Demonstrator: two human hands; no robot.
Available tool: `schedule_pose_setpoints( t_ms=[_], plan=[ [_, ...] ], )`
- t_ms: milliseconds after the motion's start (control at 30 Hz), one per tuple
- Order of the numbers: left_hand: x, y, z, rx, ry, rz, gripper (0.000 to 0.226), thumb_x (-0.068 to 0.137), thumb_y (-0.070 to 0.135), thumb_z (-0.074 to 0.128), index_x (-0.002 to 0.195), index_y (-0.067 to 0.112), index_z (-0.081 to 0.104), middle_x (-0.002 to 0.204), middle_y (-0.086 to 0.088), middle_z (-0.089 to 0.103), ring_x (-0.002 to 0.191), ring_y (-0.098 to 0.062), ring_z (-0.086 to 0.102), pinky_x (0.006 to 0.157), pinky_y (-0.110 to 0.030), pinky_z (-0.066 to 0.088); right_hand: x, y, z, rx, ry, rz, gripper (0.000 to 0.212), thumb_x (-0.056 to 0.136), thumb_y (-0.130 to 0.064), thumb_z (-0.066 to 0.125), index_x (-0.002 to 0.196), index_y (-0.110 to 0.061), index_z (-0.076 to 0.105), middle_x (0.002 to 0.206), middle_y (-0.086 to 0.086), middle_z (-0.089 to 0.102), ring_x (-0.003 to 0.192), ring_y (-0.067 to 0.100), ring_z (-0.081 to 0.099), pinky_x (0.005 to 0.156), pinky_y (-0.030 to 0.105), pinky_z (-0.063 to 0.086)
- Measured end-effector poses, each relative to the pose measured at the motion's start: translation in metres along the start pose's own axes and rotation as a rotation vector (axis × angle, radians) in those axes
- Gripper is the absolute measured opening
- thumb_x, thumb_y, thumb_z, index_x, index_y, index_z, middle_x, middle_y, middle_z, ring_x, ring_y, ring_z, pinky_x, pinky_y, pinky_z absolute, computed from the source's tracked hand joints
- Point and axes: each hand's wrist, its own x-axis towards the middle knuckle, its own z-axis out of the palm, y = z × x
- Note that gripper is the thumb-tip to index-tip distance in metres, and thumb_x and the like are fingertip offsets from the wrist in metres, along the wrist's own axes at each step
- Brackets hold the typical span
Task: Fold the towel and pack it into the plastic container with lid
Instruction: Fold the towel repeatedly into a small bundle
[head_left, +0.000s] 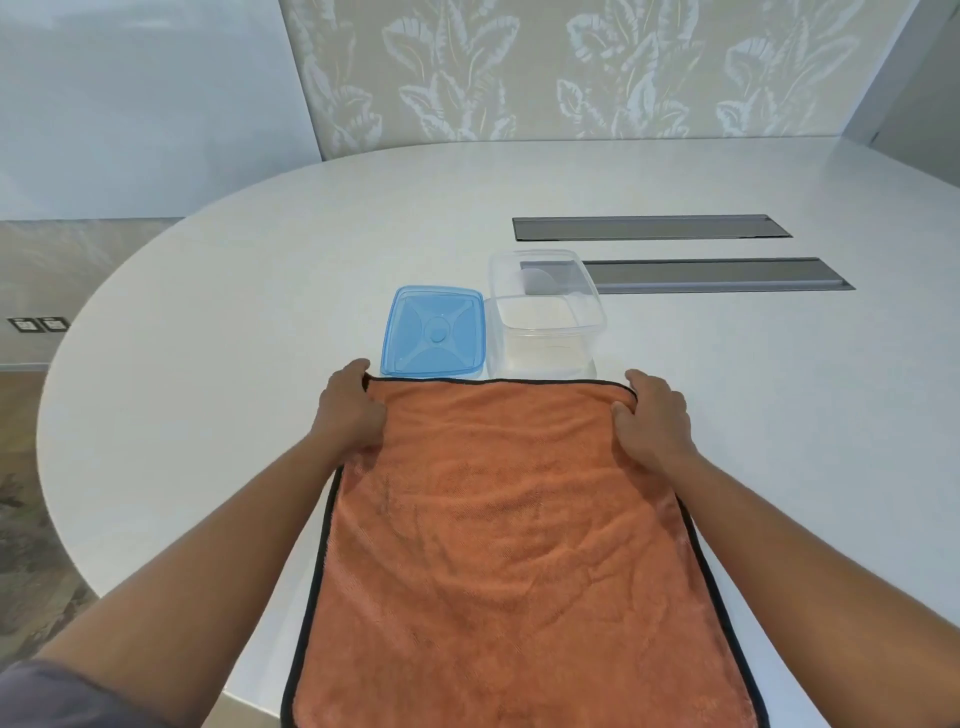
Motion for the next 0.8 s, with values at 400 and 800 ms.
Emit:
schedule_pose_setpoints(
  t_ms=[400,800],
  plan=[
    [0.005,0.021,-0.011,0.179,-0.056,-0.022,0.011,0.081,0.009,0.064,0.083,0.020,0.068,0.087,0.000,0.068,0.082,-0.024,0.067,0.070,-0.035,0.055,0.018,-0.004,-0.021,0.100,-0.232,0.052,0.014,0.084,-0.009,0.062,0.091,-0.017,0.071,0.090,0.003,0.071,0.087,0.026,0.067,0.081,0.048,0.061],
    [-0.010,0.050,-0.036,0.408,-0.363,0.016,0.020,0.086,0.014,0.062,0.106,0.012,0.058,0.081,-0.007,0.066,0.059,-0.017,0.063,0.050,-0.024,0.044,0.010,-0.030,-0.045,0.134,-0.418,0.132,0.038,0.085,0.002,0.046,0.117,-0.019,0.044,0.086,0.014,0.068,0.063,0.020,0.067,0.051,0.029,0.049]
  ],
)
